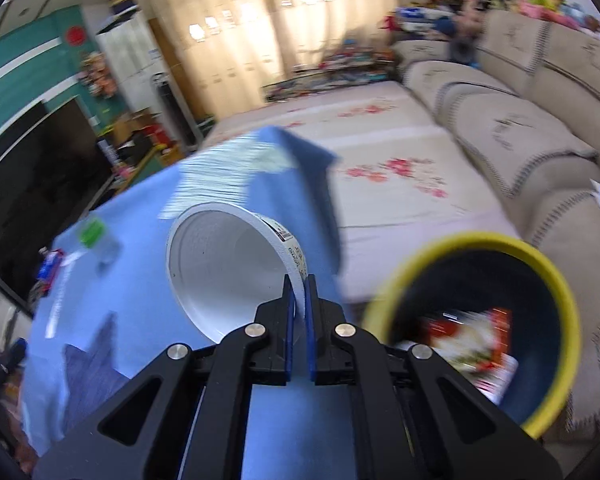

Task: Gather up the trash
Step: 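Carry the round lid with the right gripper into the bin and release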

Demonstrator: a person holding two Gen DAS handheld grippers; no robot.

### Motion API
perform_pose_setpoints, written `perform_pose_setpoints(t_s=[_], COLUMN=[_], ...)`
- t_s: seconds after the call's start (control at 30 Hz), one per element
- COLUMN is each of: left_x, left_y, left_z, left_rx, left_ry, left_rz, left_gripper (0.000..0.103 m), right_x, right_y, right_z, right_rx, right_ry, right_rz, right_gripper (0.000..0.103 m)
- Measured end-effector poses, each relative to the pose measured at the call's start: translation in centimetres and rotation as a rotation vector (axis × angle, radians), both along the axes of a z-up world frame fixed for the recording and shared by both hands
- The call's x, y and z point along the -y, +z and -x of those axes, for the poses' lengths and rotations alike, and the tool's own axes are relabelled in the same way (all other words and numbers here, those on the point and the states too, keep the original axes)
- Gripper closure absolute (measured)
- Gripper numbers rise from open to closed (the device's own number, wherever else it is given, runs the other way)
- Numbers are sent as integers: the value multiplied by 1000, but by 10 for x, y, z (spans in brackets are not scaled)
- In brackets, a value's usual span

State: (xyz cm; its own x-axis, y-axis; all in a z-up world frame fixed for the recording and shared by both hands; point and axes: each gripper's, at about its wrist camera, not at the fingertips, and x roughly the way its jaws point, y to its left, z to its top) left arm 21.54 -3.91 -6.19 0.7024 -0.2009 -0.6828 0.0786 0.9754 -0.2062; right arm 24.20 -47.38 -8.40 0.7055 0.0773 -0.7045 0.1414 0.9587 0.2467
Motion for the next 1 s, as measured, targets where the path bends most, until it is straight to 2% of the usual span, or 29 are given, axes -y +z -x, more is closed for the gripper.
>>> perform_pose_setpoints(t_s=[0.2, 0.27, 0.33, 0.37, 0.4, 0.77, 1.0], left_x=[14, 17, 17, 18, 18, 5, 5], left_y=[0, 0, 0, -1, -2, -24, -35], left_z=[-12, -17, -24, -27, -32, -107, -167], left_rx=[5, 3, 2, 1, -1, -84, -79], left_ry=[-31, -39, -45, -47, -51, -69, -77], left_rz=[-28, -33, -41, -44, -48, -35, -62], left_gripper=[15, 15, 15, 15, 15, 15, 15], right_x=[59, 73, 83, 86, 88, 75, 61], right_y=[-25, -32, -37, -38, -38, -32, -23], right_z=[27, 31, 35, 37, 39, 33, 29], right_rx=[-64, -89, -96, -95, -89, -47, -22], right_ry=[-139, -176, -223, -233, -243, -212, -169], right_rz=[22, 37, 45, 46, 48, 56, 40], right_gripper=[98, 95, 81, 64, 59, 55, 53])
